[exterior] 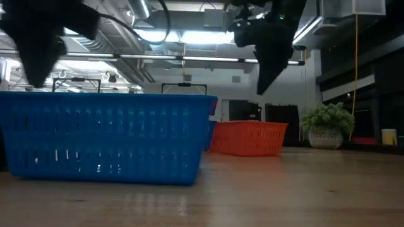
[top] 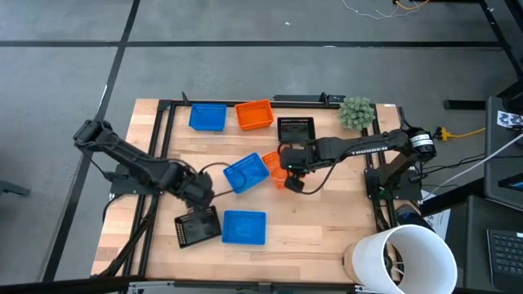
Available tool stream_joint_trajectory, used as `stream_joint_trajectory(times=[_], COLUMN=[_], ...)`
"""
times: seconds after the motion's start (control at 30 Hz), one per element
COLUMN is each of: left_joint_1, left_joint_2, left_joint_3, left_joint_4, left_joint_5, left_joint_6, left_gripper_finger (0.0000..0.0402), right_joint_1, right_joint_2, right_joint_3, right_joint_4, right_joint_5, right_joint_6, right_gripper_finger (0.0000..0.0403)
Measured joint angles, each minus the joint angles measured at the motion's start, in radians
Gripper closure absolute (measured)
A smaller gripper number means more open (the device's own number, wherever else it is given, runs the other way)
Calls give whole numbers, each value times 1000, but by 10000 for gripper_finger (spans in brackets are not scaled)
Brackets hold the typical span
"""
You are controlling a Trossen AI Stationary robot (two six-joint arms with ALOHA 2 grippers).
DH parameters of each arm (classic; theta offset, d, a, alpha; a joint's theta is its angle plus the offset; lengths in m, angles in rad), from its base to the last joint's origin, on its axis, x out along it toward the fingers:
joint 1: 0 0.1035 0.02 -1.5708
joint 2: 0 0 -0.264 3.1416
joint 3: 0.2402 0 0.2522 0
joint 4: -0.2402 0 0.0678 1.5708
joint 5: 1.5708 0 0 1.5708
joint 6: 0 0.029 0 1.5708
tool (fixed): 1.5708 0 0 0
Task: Stack baskets by color
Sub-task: Stack the bottom black bin on the black bin
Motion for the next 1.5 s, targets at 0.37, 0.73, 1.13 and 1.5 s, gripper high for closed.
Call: stream_joint_trajectory(times=[0.37, 0.73, 1.13, 1.5], left_joint_1=[-202, -264, -264, -264], left_joint_2=[17, 18, 18, 18], left_joint_3=[0, -87, -226, -255], left_joint_4=[1, 56, 242, 222], left_joint_5=[88, 49, 63, 27], left_joint_6=[-306, -358, -351, -376], left_gripper_finger=[289, 289, 289, 391], right_joint_1=[1, 1, 2, 2], right_joint_2=[0, 0, 0, -1], right_joint_3=[0, 0, -1, -1], right_joint_4=[-84, -81, -82, -99], right_joint_5=[0, 0, -2, -17], right_joint_6=[31, 31, 31, 30], right_gripper_finger=[394, 393, 393, 393])
